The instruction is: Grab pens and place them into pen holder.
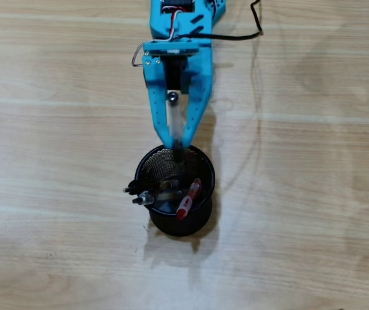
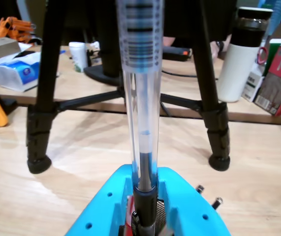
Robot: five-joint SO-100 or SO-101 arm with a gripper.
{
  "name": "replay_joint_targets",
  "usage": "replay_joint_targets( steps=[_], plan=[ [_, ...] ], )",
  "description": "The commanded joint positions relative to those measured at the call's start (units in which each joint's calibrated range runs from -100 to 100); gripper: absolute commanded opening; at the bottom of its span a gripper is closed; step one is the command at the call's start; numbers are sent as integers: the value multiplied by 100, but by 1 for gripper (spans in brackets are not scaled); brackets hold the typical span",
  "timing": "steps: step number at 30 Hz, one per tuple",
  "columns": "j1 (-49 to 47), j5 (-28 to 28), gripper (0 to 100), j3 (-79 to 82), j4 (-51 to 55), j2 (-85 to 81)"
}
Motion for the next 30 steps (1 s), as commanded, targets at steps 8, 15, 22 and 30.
replay_joint_targets(
  steps=[8, 15, 22, 30],
  plan=[
    [81, 31, 11, 65, -157, 183],
    [72, 67, 12, 83, -138, 115],
    [-20, 586, 5, 237, 17, -250],
    [-102, 1612, 2, 970, 1165, -1719]
  ],
)
